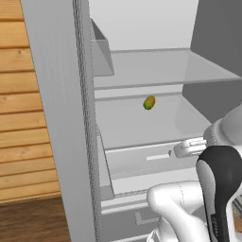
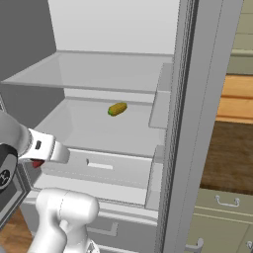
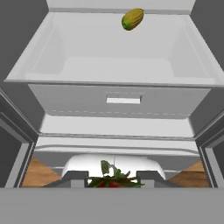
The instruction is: Take the strawberry from the fridge and place it on top of the pancake, located on the dining counter.
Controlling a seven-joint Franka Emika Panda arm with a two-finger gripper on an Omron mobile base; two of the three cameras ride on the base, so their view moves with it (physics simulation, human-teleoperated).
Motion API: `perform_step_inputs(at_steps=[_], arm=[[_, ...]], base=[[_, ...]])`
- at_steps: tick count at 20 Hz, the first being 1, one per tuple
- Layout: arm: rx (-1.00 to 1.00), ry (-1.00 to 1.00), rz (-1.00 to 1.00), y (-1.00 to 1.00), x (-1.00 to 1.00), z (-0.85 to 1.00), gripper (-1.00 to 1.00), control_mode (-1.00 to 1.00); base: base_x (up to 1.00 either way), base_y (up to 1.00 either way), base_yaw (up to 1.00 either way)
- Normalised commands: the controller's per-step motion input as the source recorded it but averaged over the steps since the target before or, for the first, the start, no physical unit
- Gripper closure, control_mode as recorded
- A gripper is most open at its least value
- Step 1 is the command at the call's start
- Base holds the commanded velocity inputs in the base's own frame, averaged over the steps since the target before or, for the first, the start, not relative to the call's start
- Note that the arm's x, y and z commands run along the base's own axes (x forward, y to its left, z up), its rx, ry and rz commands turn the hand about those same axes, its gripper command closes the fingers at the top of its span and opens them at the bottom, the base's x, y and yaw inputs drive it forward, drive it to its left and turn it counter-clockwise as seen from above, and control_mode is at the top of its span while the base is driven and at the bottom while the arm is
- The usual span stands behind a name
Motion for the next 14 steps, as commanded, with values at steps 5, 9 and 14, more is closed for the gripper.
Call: perform_step_inputs(at_steps=[5,9,14], arm=[[0.00,0.00,0.00,0.00,-0.07,0.00,1.00,-1.00],[0.00,0.00,0.00,0.00,0.00,0.00,1.00,1.00],[0.00,0.00,0.00,0.00,0.00,0.00,1.00,1.00]], base=[[0.00,0.00,0.00],[-0.56,-0.09,0.00],[-0.62,-0.12,0.19]])
